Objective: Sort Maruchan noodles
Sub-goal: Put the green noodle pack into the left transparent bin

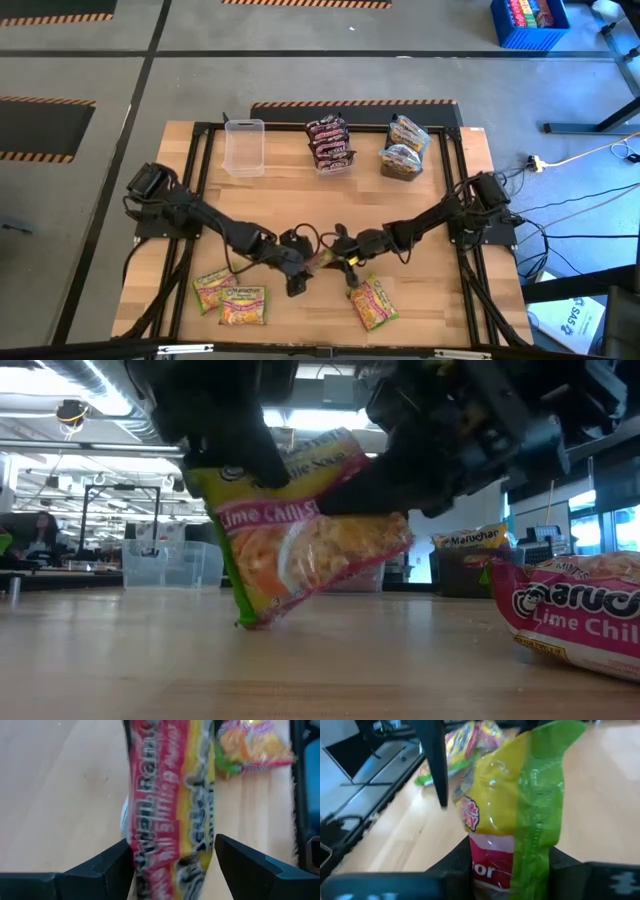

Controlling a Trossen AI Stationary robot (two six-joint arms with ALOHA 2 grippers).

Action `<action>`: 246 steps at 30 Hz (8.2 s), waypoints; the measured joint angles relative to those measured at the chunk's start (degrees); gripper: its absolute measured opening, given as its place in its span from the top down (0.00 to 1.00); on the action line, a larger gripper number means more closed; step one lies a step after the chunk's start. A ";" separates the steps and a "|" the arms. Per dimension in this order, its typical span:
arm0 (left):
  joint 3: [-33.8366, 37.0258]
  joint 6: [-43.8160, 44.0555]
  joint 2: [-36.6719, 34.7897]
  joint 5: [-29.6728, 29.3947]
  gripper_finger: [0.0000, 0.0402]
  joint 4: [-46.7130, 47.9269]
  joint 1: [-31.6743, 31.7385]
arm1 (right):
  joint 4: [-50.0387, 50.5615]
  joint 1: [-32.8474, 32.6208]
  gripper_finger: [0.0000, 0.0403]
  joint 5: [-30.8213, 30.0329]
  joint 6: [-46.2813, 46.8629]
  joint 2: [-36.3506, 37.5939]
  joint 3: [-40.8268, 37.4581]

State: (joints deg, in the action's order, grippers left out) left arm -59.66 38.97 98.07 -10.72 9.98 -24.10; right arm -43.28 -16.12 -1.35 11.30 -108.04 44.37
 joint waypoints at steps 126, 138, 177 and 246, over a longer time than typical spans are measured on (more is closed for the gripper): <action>-4.48 -72.42 -3.86 -4.28 0.70 39.19 81.76 | 32.71 -6.36 0.34 -18.59 10.96 9.08 3.29; -4.48 -66.29 -1.81 0.86 0.69 35.68 81.79 | 31.86 -6.36 0.34 -18.55 11.03 9.08 3.29; -4.48 -61.78 -2.20 -8.43 0.53 30.38 81.66 | 30.48 -6.36 0.34 -15.51 10.70 9.08 3.29; -4.48 -15.14 -2.71 6.37 0.42 -13.38 6.60 | 39.42 -43.69 0.50 -21.99 44.12 13.31 2.65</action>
State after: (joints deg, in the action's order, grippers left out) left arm -64.14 23.83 95.36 -4.35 -3.40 -17.50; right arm -3.85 -59.81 -23.34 55.42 -94.73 47.03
